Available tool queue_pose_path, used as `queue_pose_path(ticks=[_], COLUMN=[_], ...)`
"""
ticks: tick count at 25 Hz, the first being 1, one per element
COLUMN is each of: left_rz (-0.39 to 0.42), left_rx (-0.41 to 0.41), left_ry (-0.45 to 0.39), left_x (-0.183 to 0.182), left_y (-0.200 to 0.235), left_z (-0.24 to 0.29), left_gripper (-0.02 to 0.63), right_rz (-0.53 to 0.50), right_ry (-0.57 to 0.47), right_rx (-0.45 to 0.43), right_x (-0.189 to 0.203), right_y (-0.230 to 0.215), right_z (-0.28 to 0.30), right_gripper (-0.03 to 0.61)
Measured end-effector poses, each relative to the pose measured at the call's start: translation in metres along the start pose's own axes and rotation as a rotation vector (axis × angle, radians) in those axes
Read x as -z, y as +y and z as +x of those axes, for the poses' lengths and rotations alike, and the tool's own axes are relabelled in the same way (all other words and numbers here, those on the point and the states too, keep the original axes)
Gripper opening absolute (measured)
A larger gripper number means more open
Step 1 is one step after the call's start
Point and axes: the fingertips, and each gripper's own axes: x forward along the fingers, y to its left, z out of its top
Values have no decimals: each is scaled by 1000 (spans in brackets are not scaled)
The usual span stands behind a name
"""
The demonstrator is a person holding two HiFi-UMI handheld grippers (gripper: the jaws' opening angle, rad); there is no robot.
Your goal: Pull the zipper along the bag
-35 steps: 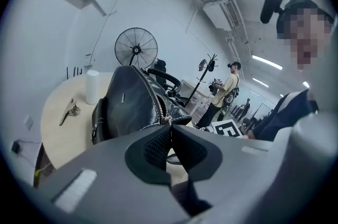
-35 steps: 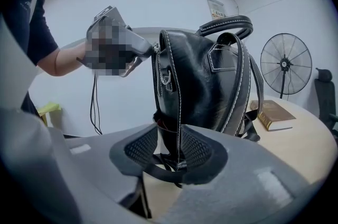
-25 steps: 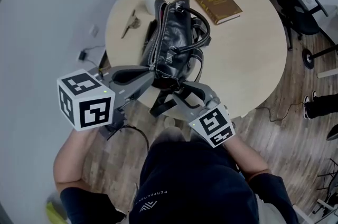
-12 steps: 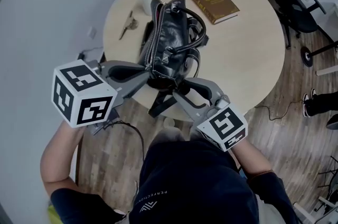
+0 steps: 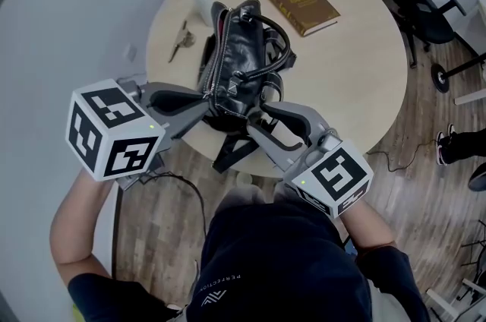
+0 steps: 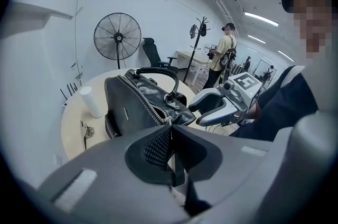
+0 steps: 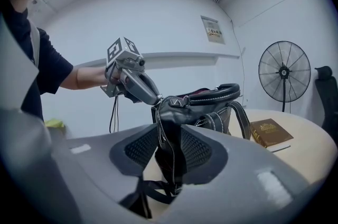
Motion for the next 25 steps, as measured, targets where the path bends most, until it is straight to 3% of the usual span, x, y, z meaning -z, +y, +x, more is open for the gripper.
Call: queue_pose_path(ticks=[16, 25], left_rz=[47, 64], left_rx=[44, 90], left_ry=[114, 128], left_x=[-13, -23], left_y=[14, 22], left_z=[-3, 1], left_gripper=[26, 28], right_rz=[-44, -32], right_ry=[7, -16], right_rx=[-27, -31], right_x=[-17, -31], right_y=[-1, -8], right_z=[6, 7], right_gripper=[138, 138])
